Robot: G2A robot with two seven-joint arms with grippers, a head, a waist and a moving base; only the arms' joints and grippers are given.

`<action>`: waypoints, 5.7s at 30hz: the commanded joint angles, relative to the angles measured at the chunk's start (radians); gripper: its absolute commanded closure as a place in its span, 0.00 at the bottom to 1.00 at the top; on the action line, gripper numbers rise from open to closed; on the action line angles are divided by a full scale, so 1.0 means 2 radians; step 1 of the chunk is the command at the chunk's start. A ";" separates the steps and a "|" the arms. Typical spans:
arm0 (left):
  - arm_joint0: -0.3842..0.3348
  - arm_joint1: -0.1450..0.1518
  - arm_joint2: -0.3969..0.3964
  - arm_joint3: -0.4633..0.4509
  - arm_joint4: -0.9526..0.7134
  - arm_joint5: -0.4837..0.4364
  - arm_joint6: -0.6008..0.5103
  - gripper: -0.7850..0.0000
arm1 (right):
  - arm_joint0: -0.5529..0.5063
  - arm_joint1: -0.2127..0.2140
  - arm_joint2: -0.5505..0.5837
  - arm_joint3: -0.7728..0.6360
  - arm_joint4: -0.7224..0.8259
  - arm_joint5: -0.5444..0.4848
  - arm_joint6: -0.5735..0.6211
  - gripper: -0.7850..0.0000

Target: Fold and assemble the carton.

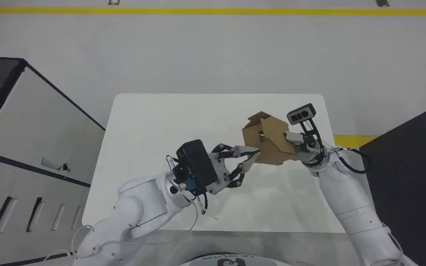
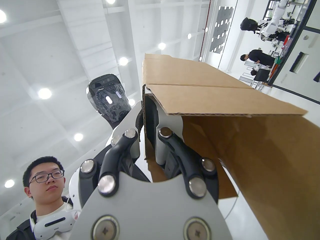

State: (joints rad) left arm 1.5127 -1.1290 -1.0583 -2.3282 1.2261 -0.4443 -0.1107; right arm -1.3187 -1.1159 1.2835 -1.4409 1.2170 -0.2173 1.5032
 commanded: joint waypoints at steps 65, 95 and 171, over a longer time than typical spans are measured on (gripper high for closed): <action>-0.002 -0.002 -0.032 -0.007 0.044 0.062 0.038 1.00 | -0.032 -0.012 0.003 -0.045 0.044 0.044 0.016 1.00; -0.018 -0.011 -0.007 0.019 0.002 0.042 0.028 1.00 | -0.023 -0.004 -0.033 -0.039 0.048 0.090 0.016 1.00; -0.029 -0.018 0.013 0.020 0.006 0.017 0.017 1.00 | -0.011 0.011 -0.047 -0.056 0.067 0.012 0.016 1.00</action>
State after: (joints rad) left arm 1.4540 -1.1646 -1.0332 -2.2886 1.2366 -0.4095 -0.0761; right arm -1.3422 -1.0934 1.1911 -1.5517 1.3512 -0.1926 1.5359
